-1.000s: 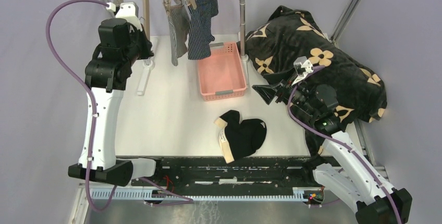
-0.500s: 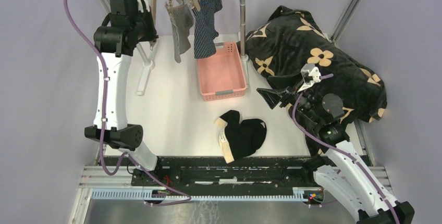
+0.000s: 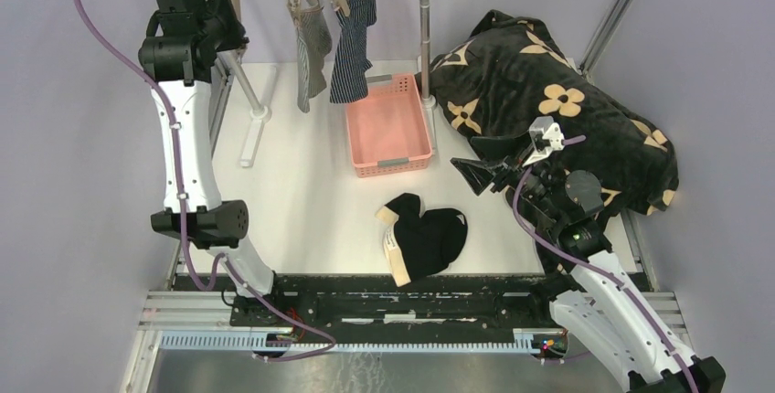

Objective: Remove the underwear clipped to the hanger

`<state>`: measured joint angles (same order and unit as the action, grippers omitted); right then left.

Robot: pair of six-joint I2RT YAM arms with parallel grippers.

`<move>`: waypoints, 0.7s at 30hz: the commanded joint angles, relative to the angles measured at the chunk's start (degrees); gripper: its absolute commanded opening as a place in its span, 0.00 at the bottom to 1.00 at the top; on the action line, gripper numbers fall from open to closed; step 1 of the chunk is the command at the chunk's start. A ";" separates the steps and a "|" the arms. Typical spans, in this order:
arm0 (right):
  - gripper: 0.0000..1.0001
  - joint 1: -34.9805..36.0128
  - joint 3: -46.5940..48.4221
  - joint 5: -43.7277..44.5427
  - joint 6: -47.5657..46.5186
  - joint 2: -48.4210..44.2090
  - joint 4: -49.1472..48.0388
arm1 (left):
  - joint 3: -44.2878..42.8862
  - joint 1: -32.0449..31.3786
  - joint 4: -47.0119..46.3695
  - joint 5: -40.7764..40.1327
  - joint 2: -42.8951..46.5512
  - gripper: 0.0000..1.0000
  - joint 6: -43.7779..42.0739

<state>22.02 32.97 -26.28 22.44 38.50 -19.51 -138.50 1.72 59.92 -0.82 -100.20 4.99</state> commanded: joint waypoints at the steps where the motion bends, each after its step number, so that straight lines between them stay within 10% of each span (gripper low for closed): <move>1: 0.78 0.25 -0.32 -0.20 1.21 -0.29 -5.26 | 0.00 0.57 -9.00 7.50 -0.03 0.04 -3.87; 21: 0.77 0.24 -0.88 -2.34 3.26 1.62 -8.64 | -8.88 5.21 -19.12 19.88 -8.39 0.07 0.27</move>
<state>22.02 32.18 -28.03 24.82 39.97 -24.08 -144.90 5.56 49.36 15.42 -108.31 3.62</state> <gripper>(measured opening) 0.769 0.127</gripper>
